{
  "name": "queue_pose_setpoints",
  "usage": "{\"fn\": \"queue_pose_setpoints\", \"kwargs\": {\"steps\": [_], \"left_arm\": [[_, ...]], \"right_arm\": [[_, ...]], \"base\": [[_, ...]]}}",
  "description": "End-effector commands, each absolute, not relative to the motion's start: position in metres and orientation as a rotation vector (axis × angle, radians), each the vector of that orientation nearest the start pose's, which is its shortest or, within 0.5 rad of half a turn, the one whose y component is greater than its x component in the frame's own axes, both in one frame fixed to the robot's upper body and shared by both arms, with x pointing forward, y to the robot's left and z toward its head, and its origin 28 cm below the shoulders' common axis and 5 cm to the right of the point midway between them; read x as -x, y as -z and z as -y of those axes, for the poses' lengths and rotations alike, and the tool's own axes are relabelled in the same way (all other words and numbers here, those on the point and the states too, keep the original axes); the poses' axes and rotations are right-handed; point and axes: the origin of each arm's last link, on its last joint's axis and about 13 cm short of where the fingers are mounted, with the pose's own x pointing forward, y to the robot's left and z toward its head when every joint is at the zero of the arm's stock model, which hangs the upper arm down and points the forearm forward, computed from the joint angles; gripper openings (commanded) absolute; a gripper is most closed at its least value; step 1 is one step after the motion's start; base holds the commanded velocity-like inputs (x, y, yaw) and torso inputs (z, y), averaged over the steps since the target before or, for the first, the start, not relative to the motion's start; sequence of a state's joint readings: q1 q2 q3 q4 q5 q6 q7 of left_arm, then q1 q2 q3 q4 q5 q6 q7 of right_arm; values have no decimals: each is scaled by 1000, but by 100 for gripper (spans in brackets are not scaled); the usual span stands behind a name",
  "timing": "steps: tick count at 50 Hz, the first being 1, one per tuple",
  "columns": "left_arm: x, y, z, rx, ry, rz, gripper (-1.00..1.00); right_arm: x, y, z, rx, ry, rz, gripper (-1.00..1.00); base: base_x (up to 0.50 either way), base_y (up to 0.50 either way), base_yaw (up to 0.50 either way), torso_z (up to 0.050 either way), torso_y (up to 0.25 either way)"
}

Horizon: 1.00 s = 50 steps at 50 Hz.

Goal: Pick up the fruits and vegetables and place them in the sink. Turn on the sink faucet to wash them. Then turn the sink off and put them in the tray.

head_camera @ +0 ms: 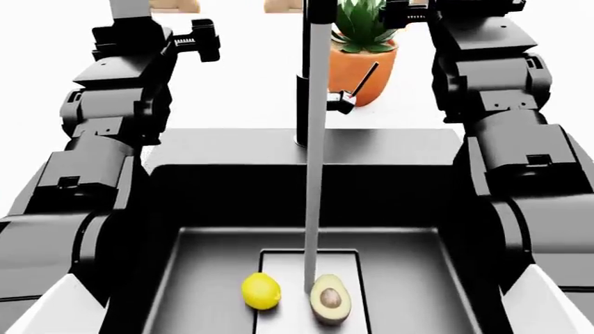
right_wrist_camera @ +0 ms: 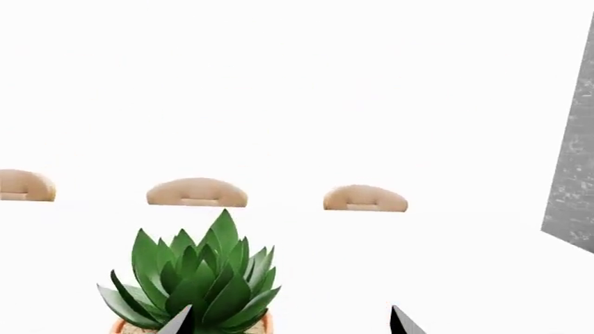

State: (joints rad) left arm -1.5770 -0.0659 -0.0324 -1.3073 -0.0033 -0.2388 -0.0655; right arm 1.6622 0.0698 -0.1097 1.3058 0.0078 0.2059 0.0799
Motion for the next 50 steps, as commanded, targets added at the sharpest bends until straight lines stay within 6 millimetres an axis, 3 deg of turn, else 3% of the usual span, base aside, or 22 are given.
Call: {"fn": "queue_pose_setpoints", "kwargs": {"steps": [1,11,27,36,50], "left_arm": [[-439,-292,-236,52,-131,41,100],[-437,-307,-241,91,-110,41,100],[-437,-308,-239,21,-120,54,100],[-437,-309,-239,29,-124,64,100],[-438,-309,-238,32,-106,77,100]], "right_arm": [[-436,-325,139,131,197,141,100],[-433,-312,155,333,240,22,100],[-433,-297,160,321,245,-11,100],[-435,-291,157,299,229,-11,100],[-438,-275,135,270,126,-28,100]], "base": [[0,0,0,0,0],[0,0,0,0,0],[0,0,0,0,-250],[0,0,0,0,-113],[0,0,0,0,0]]}}
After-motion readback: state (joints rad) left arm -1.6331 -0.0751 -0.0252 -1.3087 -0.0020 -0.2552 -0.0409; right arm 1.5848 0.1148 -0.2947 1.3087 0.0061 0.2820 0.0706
